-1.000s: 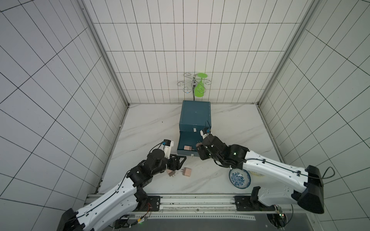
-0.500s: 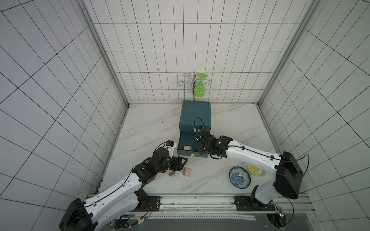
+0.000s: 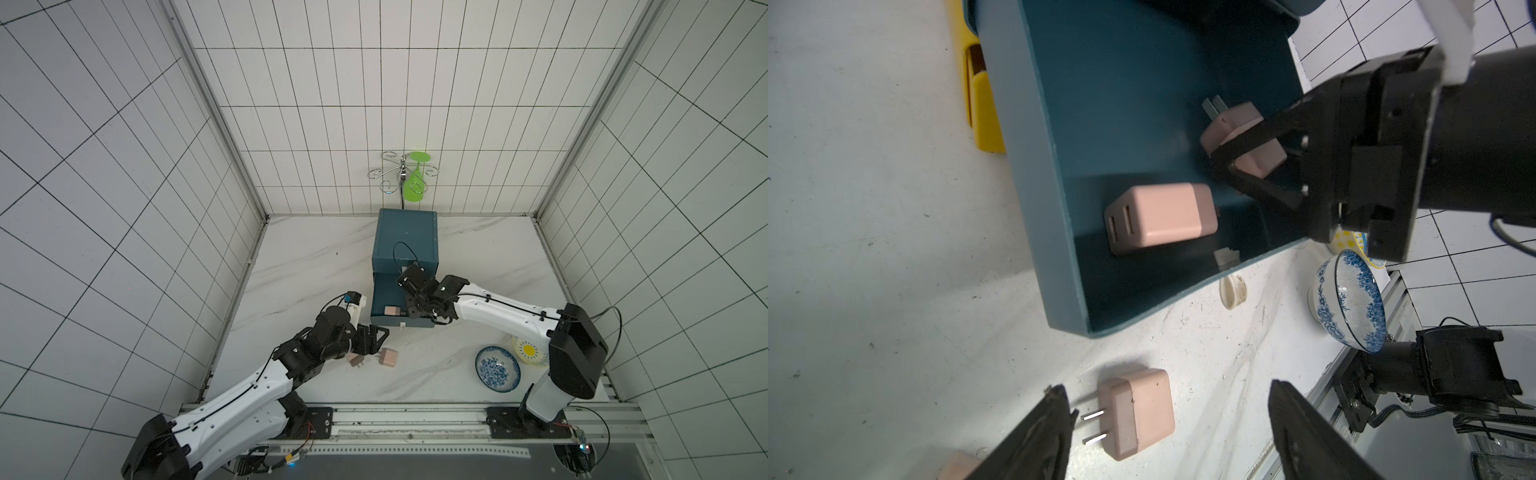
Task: Place the plugs into the drawer by color
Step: Place the plug in the drawer.
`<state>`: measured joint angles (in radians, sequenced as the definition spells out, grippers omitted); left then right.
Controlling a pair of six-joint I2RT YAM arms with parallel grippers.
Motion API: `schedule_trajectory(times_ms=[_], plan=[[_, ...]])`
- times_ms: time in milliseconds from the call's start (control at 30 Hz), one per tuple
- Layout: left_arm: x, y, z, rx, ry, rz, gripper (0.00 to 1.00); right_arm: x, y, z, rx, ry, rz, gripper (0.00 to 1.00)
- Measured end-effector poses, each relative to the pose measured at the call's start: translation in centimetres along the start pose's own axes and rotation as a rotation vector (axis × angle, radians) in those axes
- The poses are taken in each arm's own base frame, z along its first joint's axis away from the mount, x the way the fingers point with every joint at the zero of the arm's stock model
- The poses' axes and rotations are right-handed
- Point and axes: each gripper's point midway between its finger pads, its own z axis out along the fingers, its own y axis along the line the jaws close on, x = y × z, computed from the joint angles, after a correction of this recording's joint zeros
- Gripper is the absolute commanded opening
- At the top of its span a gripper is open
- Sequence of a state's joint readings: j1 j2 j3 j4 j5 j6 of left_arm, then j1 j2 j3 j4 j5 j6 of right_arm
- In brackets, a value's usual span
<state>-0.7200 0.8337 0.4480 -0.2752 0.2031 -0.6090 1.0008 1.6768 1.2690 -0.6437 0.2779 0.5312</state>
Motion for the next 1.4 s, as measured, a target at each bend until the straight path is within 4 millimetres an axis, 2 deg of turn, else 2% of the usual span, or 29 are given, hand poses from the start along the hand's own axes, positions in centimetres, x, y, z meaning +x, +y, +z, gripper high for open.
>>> schedule_trajectory(times_ms=[200,333,467,567,833,1000,1100,1200,1300,1333,1400], plan=[[0.1,0.2,0.0,-0.011,0.008,0.000,0.76,-0.3,0.1,-0.5,-0.003,0.002,-0.001,0.47],[0.3,0.6,0.0,-0.038,0.024,-0.004,0.76,-0.5,0.1,-0.6,-0.014,0.007,0.000,0.43],[1.0,1.0,-0.1,-0.081,0.082,-0.036,0.75,-0.2,0.0,-0.2,-0.016,0.029,0.002,0.43],[1.9,1.4,-0.4,-0.126,0.116,-0.055,0.74,0.0,0.0,0.6,-0.006,0.046,-0.002,0.48],[4.2,3.7,-2.2,-0.302,0.144,-0.081,0.74,-0.2,0.4,0.7,-0.018,0.045,0.006,0.60],[4.5,4.9,-3.3,-0.406,0.121,-0.077,0.75,-0.5,0.6,0.1,-0.033,0.034,0.006,0.61],[5.3,5.9,-3.5,-0.484,0.132,-0.072,0.76,-1.2,0.8,-2.5,-0.067,-0.019,0.004,0.61],[6.0,7.1,-3.4,-0.564,0.155,-0.075,0.76,-2.4,1.0,-7.2,-0.141,-0.133,0.016,0.62],[6.5,8.0,-2.8,-0.615,0.171,-0.080,0.76,-2.6,0.4,-11.8,-0.207,-0.236,0.029,0.62],[6.6,8.2,-2.5,-0.626,0.174,-0.080,0.76,-2.4,0.2,-12.9,-0.219,-0.258,0.030,0.62],[6.8,8.7,-1.9,-0.649,0.185,-0.076,0.76,-1.8,-0.7,-13.6,-0.213,-0.277,0.032,0.63]])
